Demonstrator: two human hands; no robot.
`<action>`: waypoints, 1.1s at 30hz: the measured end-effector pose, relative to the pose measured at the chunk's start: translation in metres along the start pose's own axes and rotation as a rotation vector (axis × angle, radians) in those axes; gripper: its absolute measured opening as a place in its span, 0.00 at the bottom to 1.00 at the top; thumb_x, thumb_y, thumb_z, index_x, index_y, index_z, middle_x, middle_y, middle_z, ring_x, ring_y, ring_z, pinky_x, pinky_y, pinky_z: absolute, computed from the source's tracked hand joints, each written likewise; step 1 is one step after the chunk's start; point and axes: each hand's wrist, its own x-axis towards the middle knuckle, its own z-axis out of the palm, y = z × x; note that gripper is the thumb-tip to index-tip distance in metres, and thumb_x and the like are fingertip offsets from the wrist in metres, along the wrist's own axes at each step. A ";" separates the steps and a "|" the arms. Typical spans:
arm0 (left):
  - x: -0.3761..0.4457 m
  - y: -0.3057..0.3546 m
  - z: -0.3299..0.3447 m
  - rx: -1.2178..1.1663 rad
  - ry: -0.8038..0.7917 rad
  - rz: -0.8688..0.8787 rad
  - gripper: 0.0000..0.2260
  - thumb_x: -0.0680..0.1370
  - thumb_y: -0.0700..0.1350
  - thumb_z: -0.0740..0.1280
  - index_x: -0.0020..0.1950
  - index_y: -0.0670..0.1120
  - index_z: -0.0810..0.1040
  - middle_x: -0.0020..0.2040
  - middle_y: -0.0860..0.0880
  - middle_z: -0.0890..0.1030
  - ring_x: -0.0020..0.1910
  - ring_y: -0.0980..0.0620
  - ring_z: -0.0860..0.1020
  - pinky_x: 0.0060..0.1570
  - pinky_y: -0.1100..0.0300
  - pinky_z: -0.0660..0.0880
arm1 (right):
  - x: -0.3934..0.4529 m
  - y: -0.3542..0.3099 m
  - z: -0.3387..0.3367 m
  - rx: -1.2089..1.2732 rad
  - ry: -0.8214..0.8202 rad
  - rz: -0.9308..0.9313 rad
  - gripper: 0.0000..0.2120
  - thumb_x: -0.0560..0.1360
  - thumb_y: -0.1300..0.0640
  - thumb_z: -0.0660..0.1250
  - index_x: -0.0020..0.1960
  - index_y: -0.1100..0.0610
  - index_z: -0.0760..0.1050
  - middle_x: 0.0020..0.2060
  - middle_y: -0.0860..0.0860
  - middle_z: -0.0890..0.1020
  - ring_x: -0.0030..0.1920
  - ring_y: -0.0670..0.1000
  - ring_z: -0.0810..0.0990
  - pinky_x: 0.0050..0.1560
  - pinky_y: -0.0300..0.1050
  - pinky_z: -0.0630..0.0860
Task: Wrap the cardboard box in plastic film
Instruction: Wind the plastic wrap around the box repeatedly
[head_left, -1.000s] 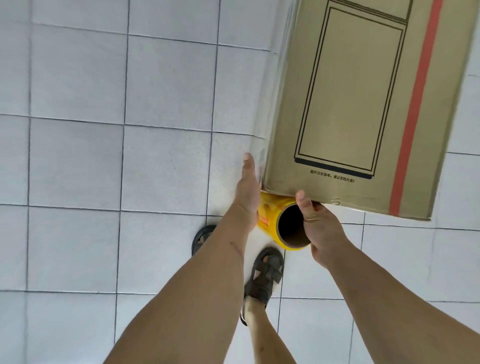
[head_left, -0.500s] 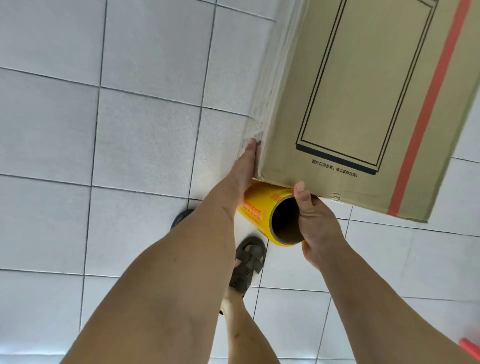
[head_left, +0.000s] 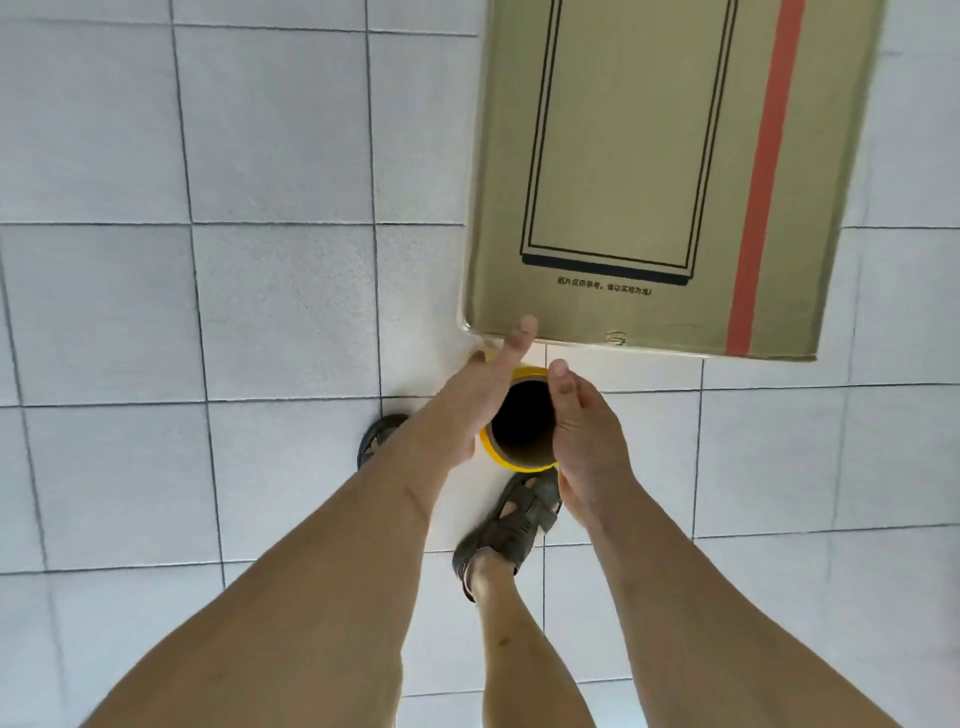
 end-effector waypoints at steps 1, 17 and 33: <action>0.003 0.000 -0.002 0.010 -0.019 -0.023 0.74 0.44 0.92 0.64 0.82 0.52 0.71 0.77 0.45 0.79 0.76 0.41 0.77 0.80 0.39 0.69 | 0.001 -0.001 -0.002 -0.026 -0.002 -0.008 0.25 0.73 0.34 0.68 0.60 0.51 0.79 0.53 0.48 0.85 0.55 0.50 0.82 0.62 0.54 0.77; -0.014 0.006 0.046 0.028 -0.013 -0.045 0.48 0.68 0.84 0.64 0.69 0.47 0.83 0.63 0.42 0.88 0.64 0.40 0.86 0.73 0.42 0.78 | 0.020 -0.011 -0.051 -0.066 0.000 0.022 0.31 0.72 0.34 0.67 0.70 0.47 0.71 0.61 0.45 0.77 0.60 0.49 0.77 0.62 0.45 0.73; -0.023 0.019 0.082 -0.125 -0.025 -0.103 0.43 0.76 0.82 0.56 0.72 0.48 0.82 0.62 0.41 0.89 0.63 0.39 0.87 0.68 0.36 0.80 | 0.016 -0.013 -0.078 -0.059 -0.023 0.022 0.32 0.76 0.35 0.64 0.75 0.47 0.65 0.70 0.47 0.73 0.67 0.50 0.73 0.67 0.46 0.70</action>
